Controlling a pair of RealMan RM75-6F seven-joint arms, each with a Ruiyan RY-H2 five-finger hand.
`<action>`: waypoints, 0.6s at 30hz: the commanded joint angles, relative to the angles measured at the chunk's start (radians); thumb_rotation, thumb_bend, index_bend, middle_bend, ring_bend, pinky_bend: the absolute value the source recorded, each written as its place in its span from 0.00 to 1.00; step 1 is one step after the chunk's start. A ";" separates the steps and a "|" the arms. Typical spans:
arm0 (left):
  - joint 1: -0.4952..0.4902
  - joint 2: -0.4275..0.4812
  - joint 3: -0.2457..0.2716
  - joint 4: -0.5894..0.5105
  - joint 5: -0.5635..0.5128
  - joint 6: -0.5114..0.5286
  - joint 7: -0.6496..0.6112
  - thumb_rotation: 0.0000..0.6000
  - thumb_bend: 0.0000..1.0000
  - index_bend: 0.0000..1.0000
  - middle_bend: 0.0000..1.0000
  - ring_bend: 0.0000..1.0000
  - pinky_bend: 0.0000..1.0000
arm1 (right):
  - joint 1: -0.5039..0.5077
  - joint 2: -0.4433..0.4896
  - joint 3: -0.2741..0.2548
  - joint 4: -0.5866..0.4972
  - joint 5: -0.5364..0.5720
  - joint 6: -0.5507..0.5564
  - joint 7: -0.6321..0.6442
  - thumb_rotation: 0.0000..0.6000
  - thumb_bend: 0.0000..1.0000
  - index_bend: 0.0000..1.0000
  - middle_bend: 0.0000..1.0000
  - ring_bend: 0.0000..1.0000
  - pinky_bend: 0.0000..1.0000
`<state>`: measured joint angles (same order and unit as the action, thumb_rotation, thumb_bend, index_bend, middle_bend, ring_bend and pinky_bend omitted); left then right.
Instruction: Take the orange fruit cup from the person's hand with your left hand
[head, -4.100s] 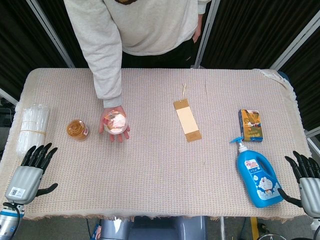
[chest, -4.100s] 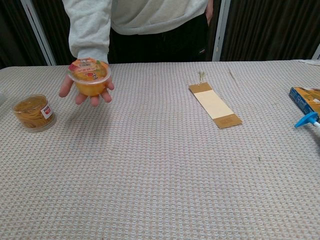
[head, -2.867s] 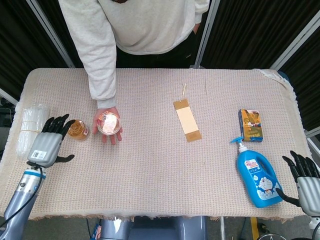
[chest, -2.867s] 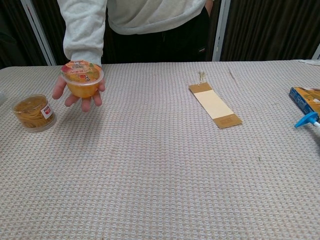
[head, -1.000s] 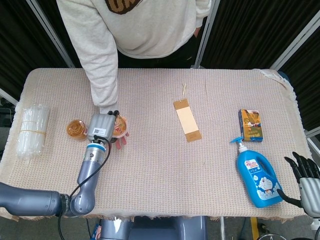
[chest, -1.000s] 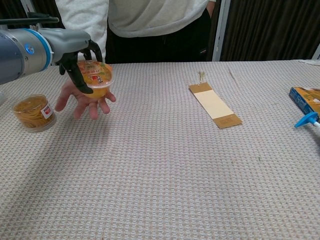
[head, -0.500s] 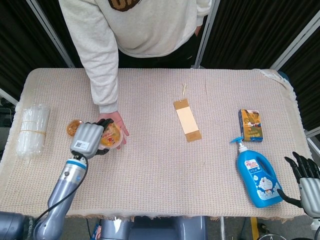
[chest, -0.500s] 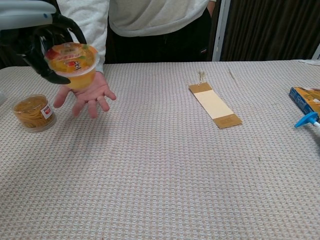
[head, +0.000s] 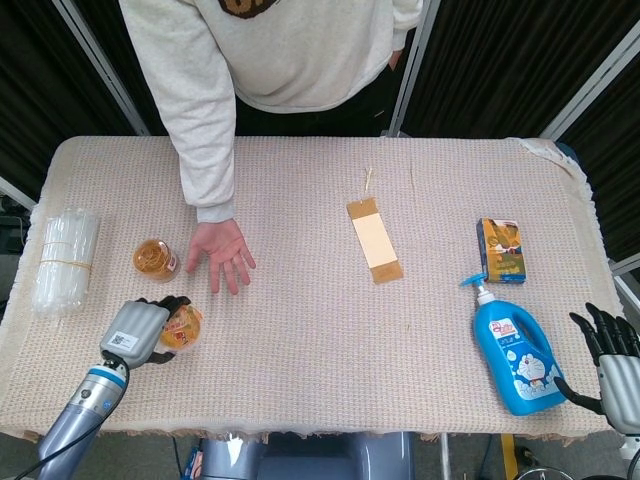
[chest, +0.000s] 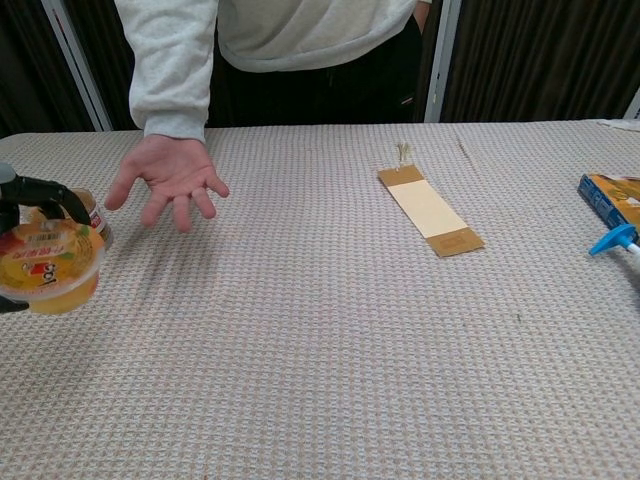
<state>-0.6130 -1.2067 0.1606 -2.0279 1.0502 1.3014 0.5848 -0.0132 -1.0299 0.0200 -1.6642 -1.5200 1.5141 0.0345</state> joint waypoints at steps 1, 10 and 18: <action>0.001 -0.082 -0.017 0.089 -0.025 -0.049 0.008 1.00 0.51 0.56 0.25 0.25 0.26 | 0.000 0.000 0.000 0.001 0.001 0.000 0.002 1.00 0.11 0.12 0.00 0.00 0.00; -0.007 -0.152 -0.055 0.132 -0.065 -0.083 0.035 1.00 0.25 0.06 0.00 0.00 0.00 | 0.000 0.001 0.000 0.006 -0.003 0.002 0.009 1.00 0.11 0.12 0.00 0.00 0.00; 0.067 -0.092 -0.038 0.084 0.063 0.038 -0.017 1.00 0.20 0.01 0.00 0.00 0.00 | -0.002 0.001 0.000 0.008 -0.003 0.004 0.009 1.00 0.11 0.12 0.00 0.00 0.00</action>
<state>-0.5803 -1.3302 0.1097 -1.9208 1.0632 1.2956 0.6018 -0.0149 -1.0288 0.0204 -1.6561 -1.5229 1.5179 0.0439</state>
